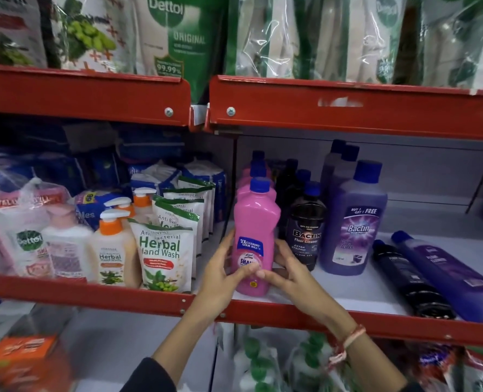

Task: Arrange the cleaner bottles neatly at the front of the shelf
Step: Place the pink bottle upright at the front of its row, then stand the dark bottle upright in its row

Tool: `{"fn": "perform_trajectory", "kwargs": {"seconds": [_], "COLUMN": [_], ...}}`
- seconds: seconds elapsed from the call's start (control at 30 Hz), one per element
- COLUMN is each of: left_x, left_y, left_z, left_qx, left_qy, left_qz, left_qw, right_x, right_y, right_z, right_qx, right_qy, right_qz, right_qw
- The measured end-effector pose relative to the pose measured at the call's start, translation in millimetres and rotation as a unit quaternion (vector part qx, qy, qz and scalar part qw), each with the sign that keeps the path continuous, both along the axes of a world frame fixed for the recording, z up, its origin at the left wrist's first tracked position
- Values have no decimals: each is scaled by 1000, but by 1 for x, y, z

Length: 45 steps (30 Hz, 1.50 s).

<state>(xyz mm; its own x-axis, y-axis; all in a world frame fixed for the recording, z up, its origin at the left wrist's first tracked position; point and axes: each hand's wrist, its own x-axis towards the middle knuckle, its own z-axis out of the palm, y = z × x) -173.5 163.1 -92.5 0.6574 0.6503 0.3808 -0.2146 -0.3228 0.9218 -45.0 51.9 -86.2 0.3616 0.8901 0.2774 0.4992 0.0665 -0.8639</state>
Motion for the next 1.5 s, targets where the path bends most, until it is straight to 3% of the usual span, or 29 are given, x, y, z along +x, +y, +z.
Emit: {"fn": "perform_trajectory", "kwargs": {"seconds": [0.4,0.47,0.53,0.6,0.63,0.7,0.8,0.87,1.0,1.1,1.2,1.37,1.5], "left_x": [-1,-2,2,13,23,54,114,156,218,236,240,221,190], "left_y": [-5,-14,-29,-49,-57,-77,-105,-122,-147,-155,-156,-155,-154], "left_z": [-13,-12,-9,-3,-1,7,7,1,-2,3,-3,-3,12], "left_qx": [65,134,244,326,350,356,281,200,-19,-31,-40,-15,16], "left_qy": [9,4,-35,-80,-81,-36,64,144,257,294,260,143,68], "left_qz": [92,160,273,308,281,179,99,58,-59,-46,-36,-45,-25], "left_qw": [994,978,930,890,890,916,952,967,964,954,964,989,997], "right_x": [-14,-12,-3,16,28,62,114,137,163,173,182,184,171], "right_y": [1,-7,-23,-44,-56,-87,-131,-148,-163,-169,-177,-186,-182], "right_z": [-3,0,5,13,16,24,28,28,28,28,27,22,19], "right_qx": [27,25,29,47,48,7,-169,-261,-283,-251,-215,-65,22], "right_qy": [-107,-99,-103,-164,-203,-261,-295,-269,-223,-170,-110,36,180], "right_qz": [-96,-88,-110,-198,-255,-360,-431,-422,-373,-339,-320,-327,-253], "right_qw": [989,991,988,965,944,895,836,825,855,891,916,942,950]}}
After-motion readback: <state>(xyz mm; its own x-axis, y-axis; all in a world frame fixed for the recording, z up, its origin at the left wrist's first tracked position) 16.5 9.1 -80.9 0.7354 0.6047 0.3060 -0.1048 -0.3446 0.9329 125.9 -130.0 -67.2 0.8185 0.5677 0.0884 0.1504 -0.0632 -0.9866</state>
